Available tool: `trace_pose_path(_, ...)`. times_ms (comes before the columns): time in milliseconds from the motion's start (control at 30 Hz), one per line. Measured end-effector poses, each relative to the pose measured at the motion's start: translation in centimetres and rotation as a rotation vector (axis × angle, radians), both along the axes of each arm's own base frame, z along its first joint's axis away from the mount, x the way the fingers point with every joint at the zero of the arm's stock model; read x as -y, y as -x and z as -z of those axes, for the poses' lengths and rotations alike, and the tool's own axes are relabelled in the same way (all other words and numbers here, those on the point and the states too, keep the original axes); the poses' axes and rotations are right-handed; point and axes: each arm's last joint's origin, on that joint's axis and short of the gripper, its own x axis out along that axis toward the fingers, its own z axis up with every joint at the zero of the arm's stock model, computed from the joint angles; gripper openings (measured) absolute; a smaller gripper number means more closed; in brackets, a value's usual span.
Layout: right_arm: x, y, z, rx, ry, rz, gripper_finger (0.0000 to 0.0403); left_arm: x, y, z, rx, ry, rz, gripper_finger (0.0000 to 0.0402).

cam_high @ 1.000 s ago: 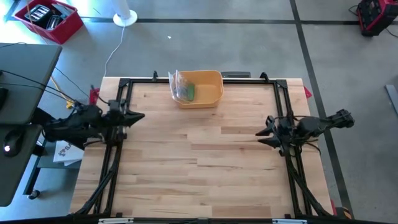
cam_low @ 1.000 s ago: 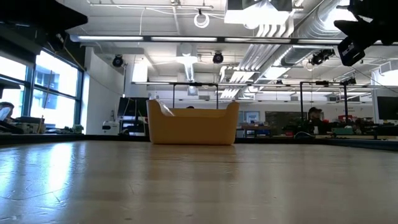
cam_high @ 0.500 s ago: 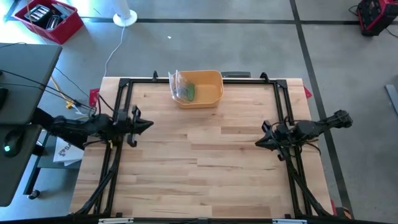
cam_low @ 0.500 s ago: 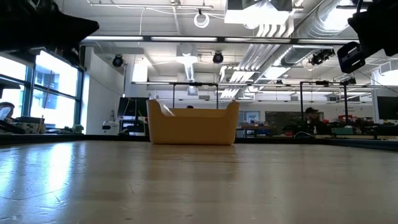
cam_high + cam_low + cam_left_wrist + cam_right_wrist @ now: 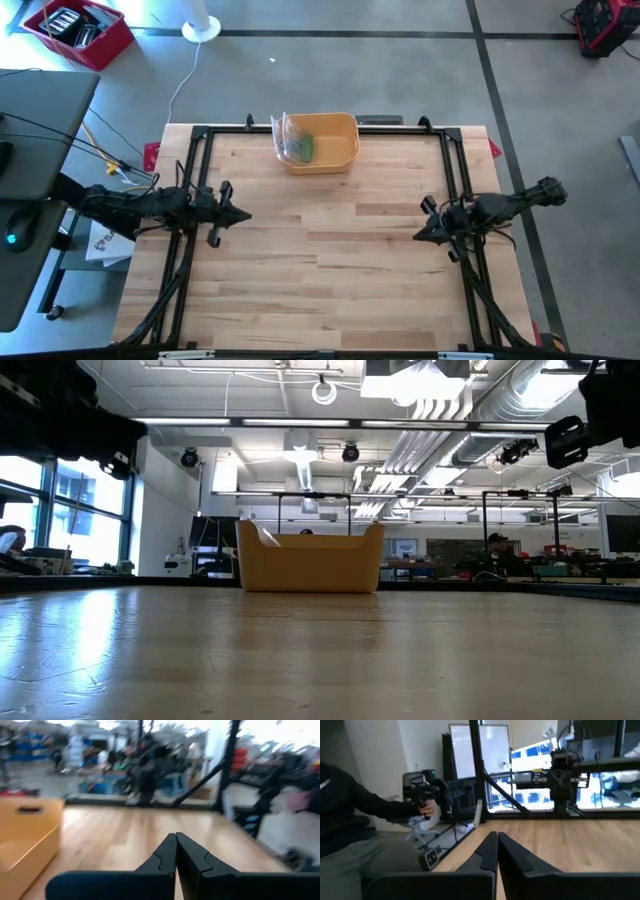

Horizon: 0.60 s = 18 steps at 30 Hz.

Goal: Roll bandage
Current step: Return to Home Position

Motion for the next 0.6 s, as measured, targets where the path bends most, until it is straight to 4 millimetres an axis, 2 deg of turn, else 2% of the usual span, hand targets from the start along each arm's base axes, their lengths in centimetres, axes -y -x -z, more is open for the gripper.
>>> trace_pose_path(100, 0.1, -0.1, 0.5, -0.044, 0.015, 0.051, 0.0, -0.2, 0.0, 0.5, -0.055, 0.002, -0.061, 0.0001)
trace_pose_path(267, 1.0, -0.5, 0.9, -0.094, 0.006, 0.292, 0.0, -0.3, -0.2, 0.6, -0.07, 0.001, -0.114, 0.0002)
trace_pose_path(600, 2.1, -0.8, 1.0, -0.103, 0.029, 0.384, 0.0, -0.4, -0.2, 0.1, -0.02, -0.074, -0.161, 0.0001)
